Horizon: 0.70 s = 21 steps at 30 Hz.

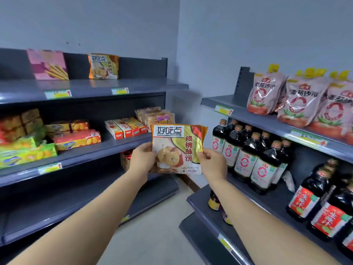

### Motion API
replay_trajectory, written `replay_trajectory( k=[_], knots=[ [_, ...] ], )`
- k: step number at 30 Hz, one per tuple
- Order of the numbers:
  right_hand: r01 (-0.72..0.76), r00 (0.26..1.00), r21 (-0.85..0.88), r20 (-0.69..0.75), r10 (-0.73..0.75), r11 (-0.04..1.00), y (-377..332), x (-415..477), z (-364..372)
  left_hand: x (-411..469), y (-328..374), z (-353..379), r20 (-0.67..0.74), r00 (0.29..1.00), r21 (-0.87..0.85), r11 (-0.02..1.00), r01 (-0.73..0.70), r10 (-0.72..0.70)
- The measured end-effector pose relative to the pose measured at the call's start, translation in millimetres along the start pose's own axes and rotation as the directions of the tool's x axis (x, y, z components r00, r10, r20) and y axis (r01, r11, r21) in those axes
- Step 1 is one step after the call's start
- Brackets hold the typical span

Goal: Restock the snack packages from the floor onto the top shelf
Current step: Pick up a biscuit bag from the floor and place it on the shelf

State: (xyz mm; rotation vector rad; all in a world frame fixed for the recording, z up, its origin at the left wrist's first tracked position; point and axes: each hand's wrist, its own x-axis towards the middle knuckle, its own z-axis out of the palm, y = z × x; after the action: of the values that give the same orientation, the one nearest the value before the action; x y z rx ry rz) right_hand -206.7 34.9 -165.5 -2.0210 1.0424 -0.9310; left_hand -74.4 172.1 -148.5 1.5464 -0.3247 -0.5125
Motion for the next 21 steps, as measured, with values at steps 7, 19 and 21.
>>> replay_trajectory(
  k=[7, 19, 21],
  knots=[
    [0.135, 0.99, 0.119, -0.056, -0.129, 0.984, -38.3, 84.3, 25.4, 51.4, 48.0, 15.6, -0.179, 0.951, 0.06, 0.968, -0.243, 0.25],
    [0.286, 0.958, 0.315, -0.109, -0.265, 0.905, -94.8, 190.8, 84.7, 154.4, 99.0, 14.3, -0.422, 0.839, 0.057, 0.933, -0.355, 0.345],
    [0.296, 0.955, 0.307, -0.118, -0.273, 0.905, -105.2, 209.3, 99.0, 175.4, 107.2, 6.2, -0.437, 0.824, 0.067, 0.927, -0.369, 0.359]
  ],
)
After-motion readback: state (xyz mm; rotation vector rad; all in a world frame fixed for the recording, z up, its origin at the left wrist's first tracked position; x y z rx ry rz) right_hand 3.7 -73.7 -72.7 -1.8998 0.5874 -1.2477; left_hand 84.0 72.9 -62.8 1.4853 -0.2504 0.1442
